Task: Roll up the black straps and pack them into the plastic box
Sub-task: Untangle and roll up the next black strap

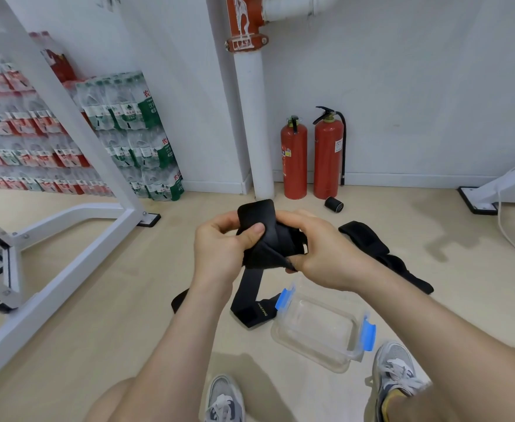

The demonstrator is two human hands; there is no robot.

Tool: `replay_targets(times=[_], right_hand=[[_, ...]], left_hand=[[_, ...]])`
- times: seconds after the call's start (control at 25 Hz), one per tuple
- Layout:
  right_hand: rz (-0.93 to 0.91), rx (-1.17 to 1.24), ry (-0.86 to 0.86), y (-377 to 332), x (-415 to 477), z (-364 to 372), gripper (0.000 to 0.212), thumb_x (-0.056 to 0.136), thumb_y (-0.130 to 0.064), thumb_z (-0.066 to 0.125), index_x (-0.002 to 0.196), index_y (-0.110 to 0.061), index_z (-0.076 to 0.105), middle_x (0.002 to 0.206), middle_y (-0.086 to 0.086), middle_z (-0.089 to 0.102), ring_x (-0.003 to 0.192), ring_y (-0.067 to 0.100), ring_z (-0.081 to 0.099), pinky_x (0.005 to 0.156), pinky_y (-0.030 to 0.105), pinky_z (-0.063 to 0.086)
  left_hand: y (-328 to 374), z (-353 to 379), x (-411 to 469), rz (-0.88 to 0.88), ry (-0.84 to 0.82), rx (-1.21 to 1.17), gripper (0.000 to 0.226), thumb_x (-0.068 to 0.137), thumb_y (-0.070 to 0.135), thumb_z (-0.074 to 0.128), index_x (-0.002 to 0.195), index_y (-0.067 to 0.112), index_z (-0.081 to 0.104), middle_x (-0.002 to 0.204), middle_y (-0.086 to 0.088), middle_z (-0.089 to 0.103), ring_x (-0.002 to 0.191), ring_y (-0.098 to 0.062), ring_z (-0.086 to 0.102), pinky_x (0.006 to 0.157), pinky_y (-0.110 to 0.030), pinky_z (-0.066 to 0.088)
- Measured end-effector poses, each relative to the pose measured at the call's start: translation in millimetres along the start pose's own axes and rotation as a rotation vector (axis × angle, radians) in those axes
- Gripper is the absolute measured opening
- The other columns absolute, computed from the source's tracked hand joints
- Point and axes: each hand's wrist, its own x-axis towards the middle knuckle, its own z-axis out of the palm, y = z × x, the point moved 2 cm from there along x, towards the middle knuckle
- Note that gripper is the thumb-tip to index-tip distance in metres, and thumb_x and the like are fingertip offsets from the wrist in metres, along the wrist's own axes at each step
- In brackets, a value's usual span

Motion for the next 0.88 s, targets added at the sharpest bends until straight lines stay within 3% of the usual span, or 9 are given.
replay_targets(times=[0.12,0.2,0.32,0.48,0.56,0.68,0.76,0.88], right_hand=[[0.013,0.035,-0.018,-3.1,-0.8,-5.2,0.068,0.077,0.008,0.067,0.123,-0.041,0.057,0.119,0.001,0.057,0.104,0.013,0.060,0.092,0.033,0.055],[0.086,0.282,-0.090,-2.1,-2.0,-7.1,0.057,0.080,0.002,0.067,0.125,-0.033,0.062,0.119,0.007,0.063,0.101,0.019,0.065,0.088,0.040,0.059],[0.276,0.618,0.017,2.8,-0.3,-1.1,0.032,0.091,-0.025,0.069,0.122,-0.023,0.065,0.118,0.010,0.067,0.104,0.022,0.069,0.083,0.045,0.060],[0.437,0.795,0.002,10.2,3.0,9.3,0.028,0.091,-0.020,0.067,0.114,-0.004,0.069,0.115,0.025,0.069,0.110,0.036,0.067,0.096,0.052,0.053],[0.422,0.783,0.012,10.0,1.7,8.7,0.026,0.088,-0.012,0.069,0.112,-0.003,0.071,0.112,0.024,0.070,0.107,0.036,0.068,0.094,0.049,0.055],[0.341,0.591,0.125,9.6,0.7,10.8,0.027,0.080,-0.001,0.074,0.105,-0.010,0.075,0.100,0.014,0.075,0.095,0.029,0.072,0.085,0.039,0.060],[0.305,0.555,0.170,8.0,-0.8,16.8,0.026,0.080,0.000,0.076,0.103,-0.011,0.075,0.097,0.012,0.075,0.090,0.024,0.073,0.084,0.037,0.059],[0.286,0.548,0.175,13.8,1.6,26.0,0.028,0.082,-0.002,0.076,0.109,-0.008,0.071,0.098,0.012,0.074,0.088,0.020,0.069,0.086,0.036,0.056]], left_hand=[[-10.2,-0.8,4.5,-0.173,-0.181,-0.181,0.018,0.090,0.008,0.064,0.106,0.016,0.062,0.098,-0.009,0.071,0.084,-0.026,0.071,0.074,-0.047,0.059],[-15.3,-1.3,6.1,-0.188,-0.287,-0.140,0.028,0.085,0.022,0.066,0.113,0.020,0.065,0.107,-0.012,0.072,0.094,-0.029,0.070,0.081,-0.053,0.058],[-16.3,8.0,1.9,-0.037,-0.223,-0.035,0.031,0.076,0.027,0.062,0.105,0.019,0.067,0.103,-0.014,0.070,0.090,-0.025,0.068,0.071,-0.042,0.058],[-17.2,16.6,-6.4,0.157,-0.059,0.001,0.011,0.083,0.018,0.059,0.092,0.022,0.065,0.084,0.005,0.066,0.074,-0.006,0.063,0.059,-0.025,0.051],[-21.8,14.7,-5.3,0.157,-0.036,0.036,0.009,0.094,0.020,0.061,0.088,0.024,0.065,0.081,0.009,0.067,0.077,-0.009,0.064,0.064,-0.029,0.054],[-29.3,12.3,-2.4,0.013,-0.063,0.104,0.017,0.093,0.038,0.065,0.081,0.026,0.067,0.078,0.004,0.070,0.079,-0.022,0.068,0.060,-0.038,0.056],[-28.4,8.7,-1.2,0.069,-0.034,0.158,0.023,0.091,0.039,0.064,0.073,0.025,0.064,0.070,0.005,0.066,0.074,-0.026,0.065,0.058,-0.045,0.056],[-29.0,-0.1,2.1,0.202,0.013,0.259,0.024,0.090,0.035,0.061,0.068,0.026,0.060,0.062,0.012,0.060,0.067,-0.017,0.059,0.063,-0.047,0.055]])
